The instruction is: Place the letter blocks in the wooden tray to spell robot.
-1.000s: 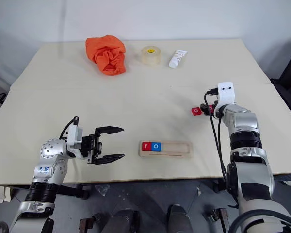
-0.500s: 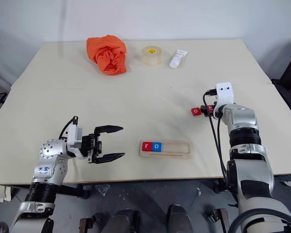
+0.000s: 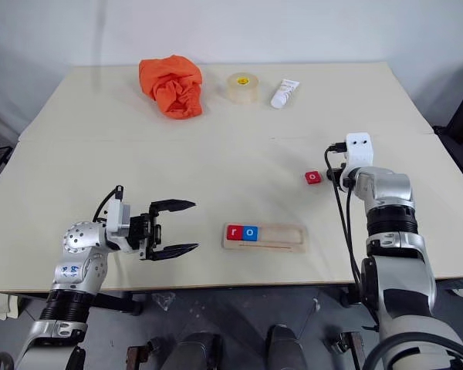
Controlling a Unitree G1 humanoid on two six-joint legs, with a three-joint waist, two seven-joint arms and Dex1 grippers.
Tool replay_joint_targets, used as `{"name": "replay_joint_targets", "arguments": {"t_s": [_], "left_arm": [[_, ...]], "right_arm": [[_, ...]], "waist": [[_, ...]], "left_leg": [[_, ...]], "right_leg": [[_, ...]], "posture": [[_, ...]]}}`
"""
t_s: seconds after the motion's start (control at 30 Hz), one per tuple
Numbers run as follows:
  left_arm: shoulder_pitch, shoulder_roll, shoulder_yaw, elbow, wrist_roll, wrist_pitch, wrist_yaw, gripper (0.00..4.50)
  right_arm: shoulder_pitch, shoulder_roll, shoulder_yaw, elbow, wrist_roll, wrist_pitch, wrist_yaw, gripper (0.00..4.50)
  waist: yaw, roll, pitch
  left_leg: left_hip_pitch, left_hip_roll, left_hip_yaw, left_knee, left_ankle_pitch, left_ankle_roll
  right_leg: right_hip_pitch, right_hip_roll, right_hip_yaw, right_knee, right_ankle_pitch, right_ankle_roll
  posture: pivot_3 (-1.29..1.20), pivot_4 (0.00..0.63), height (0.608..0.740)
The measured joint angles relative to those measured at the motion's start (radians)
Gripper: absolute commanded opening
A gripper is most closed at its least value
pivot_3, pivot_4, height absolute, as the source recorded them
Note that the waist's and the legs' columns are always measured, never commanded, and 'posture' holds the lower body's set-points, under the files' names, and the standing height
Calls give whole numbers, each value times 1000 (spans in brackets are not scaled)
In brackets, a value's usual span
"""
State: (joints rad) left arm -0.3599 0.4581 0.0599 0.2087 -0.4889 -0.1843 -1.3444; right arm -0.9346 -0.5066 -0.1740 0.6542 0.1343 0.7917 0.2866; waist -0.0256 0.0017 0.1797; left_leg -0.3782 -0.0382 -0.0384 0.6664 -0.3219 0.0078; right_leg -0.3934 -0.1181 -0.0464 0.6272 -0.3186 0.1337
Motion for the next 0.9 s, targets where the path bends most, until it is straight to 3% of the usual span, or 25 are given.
{"name": "replay_joint_targets", "arguments": {"t_s": [0.1, 0.2, 0.33, 0.43, 0.9], "left_arm": [[-1, -6, -3, 3, 0, 1, -15, 4500], [-1, -8, -8, 8, -2, 6, -43, 4500], [-6, -5, -9, 36, -7, 11, -76, 4500], [-27, -4, -9, 77, -8, 9, -101, 4500], [-74, -5, -6, 156, -8, 3, -155, 4500]], "right_arm": [[81, 7, -44, -213, 36, 62, -19, 1472], [216, 74, -100, -549, 93, 145, -55, 1472], [413, 160, -111, -908, 143, 242, -94, 1472], [526, 156, -81, -1104, 154, 246, -94, 1472], [799, 195, -49, -1449, 117, 564, -224, 1472]], "waist": [[0, 0, 0], [1, 0, 0], [2, 0, 0], [6, 0, 0], [22, 0, 0]], "left_leg": [[0, 1, 0, -1, 0, 0], [0, 1, -1, -2, 0, -1], [-1, 1, -1, -2, 0, -1], [-1, 0, -1, -1, 0, 0], [0, 0, -1, -1, 0, 0]], "right_leg": [[-1, 0, 0, 0, 0, 0], [-1, 1, 0, 0, 0, 0], [-1, 1, 1, 0, 0, 0], [-1, 1, 1, 0, 0, 0], [-1, 2, 1, 0, 0, 0]], "posture": [[0, 150, 740], [0, 150, 740], [0, 150, 740], [0, 150, 740], [0, 150, 740]]}}
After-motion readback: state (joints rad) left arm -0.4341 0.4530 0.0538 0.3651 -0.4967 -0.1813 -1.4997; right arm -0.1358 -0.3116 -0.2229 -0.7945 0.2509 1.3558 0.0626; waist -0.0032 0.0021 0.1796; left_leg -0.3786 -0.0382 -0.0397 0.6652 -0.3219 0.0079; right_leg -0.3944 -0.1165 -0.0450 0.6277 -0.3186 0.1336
